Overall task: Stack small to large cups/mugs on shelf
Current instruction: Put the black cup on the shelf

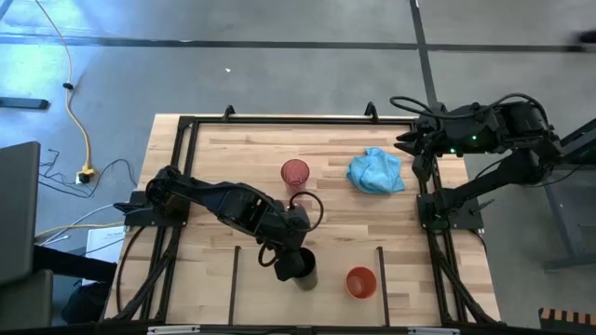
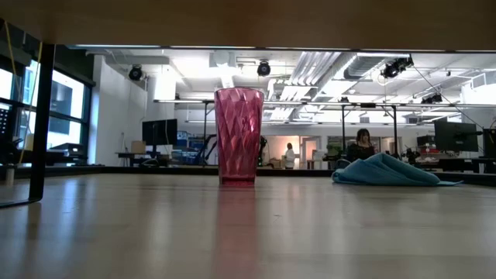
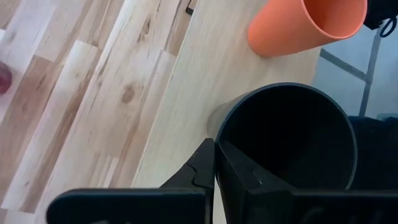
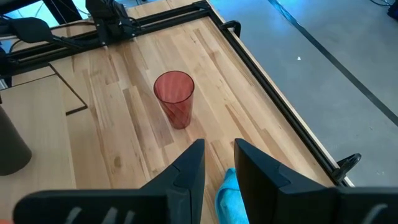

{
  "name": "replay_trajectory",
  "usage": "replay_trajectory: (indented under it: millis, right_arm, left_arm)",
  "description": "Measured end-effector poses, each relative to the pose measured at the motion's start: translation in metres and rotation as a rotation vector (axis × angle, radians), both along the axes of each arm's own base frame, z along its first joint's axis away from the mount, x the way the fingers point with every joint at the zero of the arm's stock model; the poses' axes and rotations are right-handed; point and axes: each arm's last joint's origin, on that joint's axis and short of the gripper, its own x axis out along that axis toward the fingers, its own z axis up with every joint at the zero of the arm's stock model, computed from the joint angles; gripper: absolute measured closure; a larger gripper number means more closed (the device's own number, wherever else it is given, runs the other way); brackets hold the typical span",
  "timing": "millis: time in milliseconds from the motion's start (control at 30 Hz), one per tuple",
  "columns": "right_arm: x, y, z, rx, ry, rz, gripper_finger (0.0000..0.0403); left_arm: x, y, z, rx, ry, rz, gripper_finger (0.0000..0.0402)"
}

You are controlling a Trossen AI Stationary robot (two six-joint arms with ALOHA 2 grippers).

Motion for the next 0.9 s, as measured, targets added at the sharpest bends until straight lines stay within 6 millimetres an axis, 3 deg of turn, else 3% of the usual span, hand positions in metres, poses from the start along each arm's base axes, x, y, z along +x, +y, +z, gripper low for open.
replay_trajectory:
  millis: [500,900]
  right_arm:
    - [0.0,0.0,0.0,-0.003,0.001,0.001,0.0325]
    - [0.0,0.0,0.0,-0.003,0.001,0.0,0.0325]
  left_arm:
    - [-0.002,-0.013,0.001,0.046,-0.036,-0.072,0.0401]
    - [-0.003,-0.012,0.0,0.057,-0.01,-0.062,0.0402]
